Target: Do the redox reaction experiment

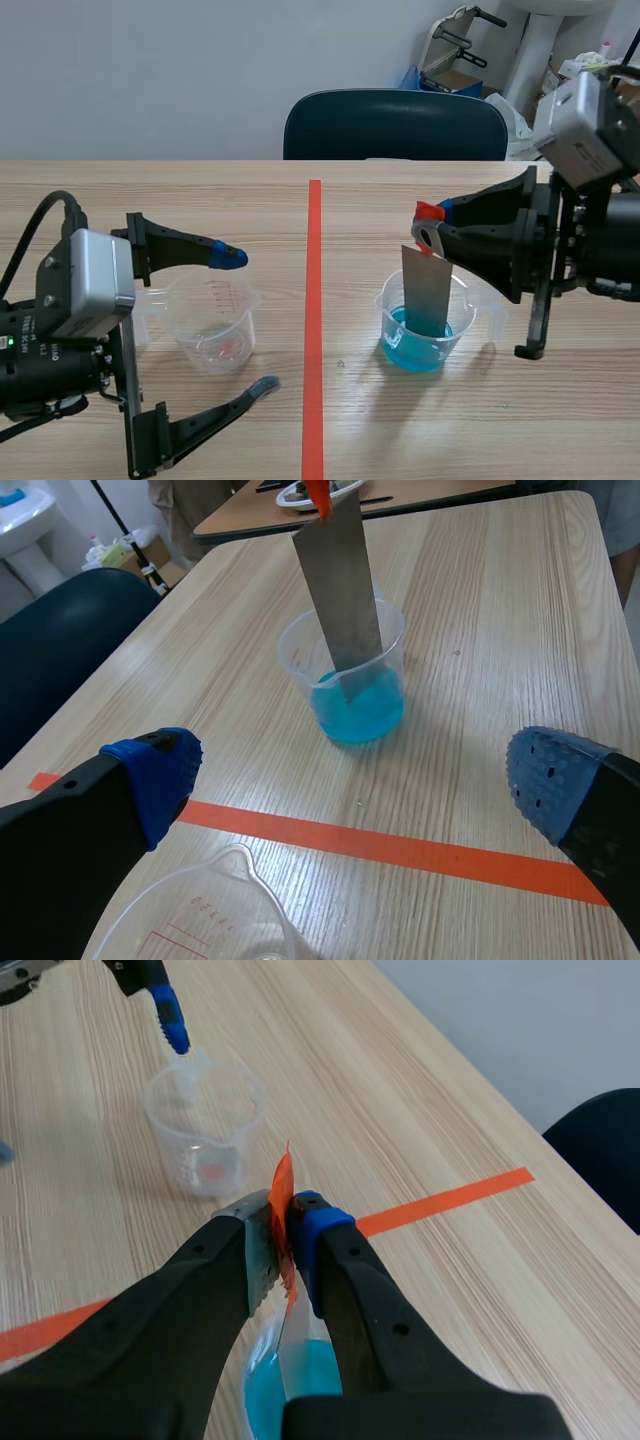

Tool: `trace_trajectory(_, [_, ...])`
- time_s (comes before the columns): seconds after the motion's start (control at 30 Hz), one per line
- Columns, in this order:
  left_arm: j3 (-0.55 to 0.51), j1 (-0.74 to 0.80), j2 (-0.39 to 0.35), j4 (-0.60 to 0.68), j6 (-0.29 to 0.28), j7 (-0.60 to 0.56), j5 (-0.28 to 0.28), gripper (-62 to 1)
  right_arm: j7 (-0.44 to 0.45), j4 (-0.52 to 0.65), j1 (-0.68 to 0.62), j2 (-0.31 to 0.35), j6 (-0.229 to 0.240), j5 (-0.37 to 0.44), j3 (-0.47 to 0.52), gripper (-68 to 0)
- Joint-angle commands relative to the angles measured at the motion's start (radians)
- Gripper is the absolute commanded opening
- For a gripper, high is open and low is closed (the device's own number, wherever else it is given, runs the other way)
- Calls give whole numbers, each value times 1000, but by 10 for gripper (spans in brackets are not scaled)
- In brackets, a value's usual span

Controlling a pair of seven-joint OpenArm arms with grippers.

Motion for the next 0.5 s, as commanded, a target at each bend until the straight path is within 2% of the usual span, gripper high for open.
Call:
trace_trajectory(0.0, [3, 0, 0, 17, 2, -11, -14, 14, 38, 2, 25, 2, 8, -11, -3, -666])
trace_trajectory(0.33, [3, 0, 0, 17, 2, -11, -14, 14, 218, -82, 36, -21, 8, -230, -34, -666])
trace_trajectory(0.47, [3, 0, 0, 17, 2, -11, -14, 14, 261, -86, 35, -21, 8, -299, -34, -666])
